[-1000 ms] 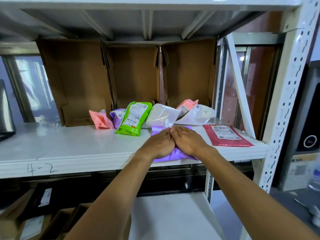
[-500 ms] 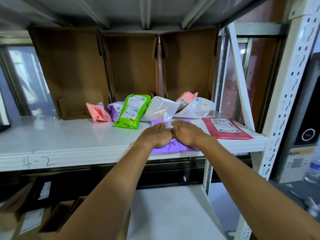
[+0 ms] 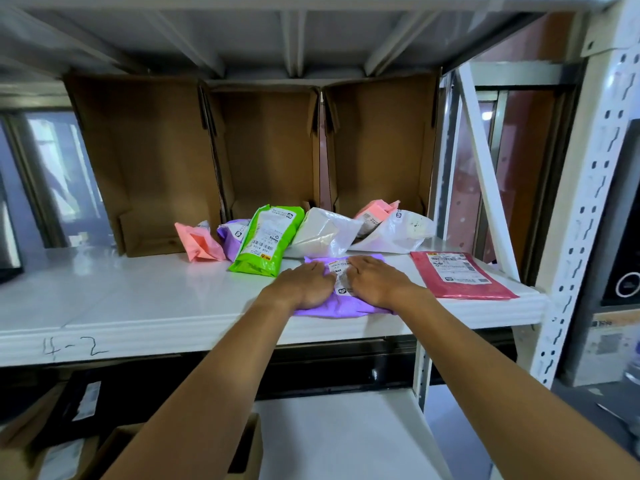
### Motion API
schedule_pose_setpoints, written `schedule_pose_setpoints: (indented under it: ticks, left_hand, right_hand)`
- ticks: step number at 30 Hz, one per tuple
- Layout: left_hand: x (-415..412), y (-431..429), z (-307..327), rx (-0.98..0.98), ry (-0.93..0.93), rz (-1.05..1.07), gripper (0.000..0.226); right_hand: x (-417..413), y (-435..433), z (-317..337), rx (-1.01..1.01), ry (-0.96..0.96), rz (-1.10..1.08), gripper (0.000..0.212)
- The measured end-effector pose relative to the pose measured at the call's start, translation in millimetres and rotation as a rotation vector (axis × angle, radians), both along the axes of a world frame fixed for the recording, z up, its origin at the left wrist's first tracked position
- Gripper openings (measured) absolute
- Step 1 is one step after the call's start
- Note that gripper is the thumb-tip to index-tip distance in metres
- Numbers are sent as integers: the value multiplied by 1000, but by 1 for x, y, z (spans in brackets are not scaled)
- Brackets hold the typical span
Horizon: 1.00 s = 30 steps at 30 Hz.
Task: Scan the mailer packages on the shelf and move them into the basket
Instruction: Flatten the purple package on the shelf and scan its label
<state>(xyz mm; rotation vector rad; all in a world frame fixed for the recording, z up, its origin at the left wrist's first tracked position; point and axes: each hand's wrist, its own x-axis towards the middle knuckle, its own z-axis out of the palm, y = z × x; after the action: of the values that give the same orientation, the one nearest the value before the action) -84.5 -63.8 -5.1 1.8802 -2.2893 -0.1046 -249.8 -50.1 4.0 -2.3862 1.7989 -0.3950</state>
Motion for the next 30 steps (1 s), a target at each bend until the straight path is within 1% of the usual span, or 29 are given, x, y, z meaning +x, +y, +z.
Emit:
schedule_pose_setpoints:
  ticks: [4, 12, 13, 15, 17, 18, 21, 22, 23, 24, 25, 27, 30]
  left_hand:
    - [3, -14, -1, -13, 28, -17, 56]
    - [11, -43, -7, -37, 100, 14, 49]
    - [12, -43, -7, -61, 77, 18, 45]
    - [11, -40, -4, -142, -35, -15, 36]
    - [11, -36, -1, -351, -137, -108, 37]
    - [13, -33, 1, -415, -184, -147, 37]
    - [17, -38, -6, -466, -243, -243, 40]
    - [16, -40, -9, -491, -288, -270, 41]
    - [13, -40, -11, -479, -316, -308, 38]
    - [9, -37, -10, -428, -299, -328, 36]
    - [8, -38, -11, -398, -224, -322, 37]
    - [7, -36, -9, -278, -73, -234, 44]
    - [8, -35, -8, -109, 196, -143, 57]
  right_hand:
    - [6, -14, -1, -9, 41, -1, 54]
    - [14, -27, 4, 13, 23, -2, 49]
    - [13, -28, 4, 18, 10, -9, 49]
    - [14, -28, 4, 22, -38, -34, 54]
    - [14, -35, 0, -5, -62, -50, 67]
    - [13, -41, -4, -16, -76, -60, 67]
    - [14, -35, -2, -116, -208, -64, 37]
    - [15, -34, -1, -169, -244, -44, 34]
    - [17, -31, 0, -192, -241, -30, 36]
    - [17, -31, -1, -199, -217, -12, 40]
    - [17, -31, -1, -185, -198, -3, 43]
    - [18, -33, -2, -140, -169, 8, 47]
    - [19, -35, -3, -90, -146, 29, 47]
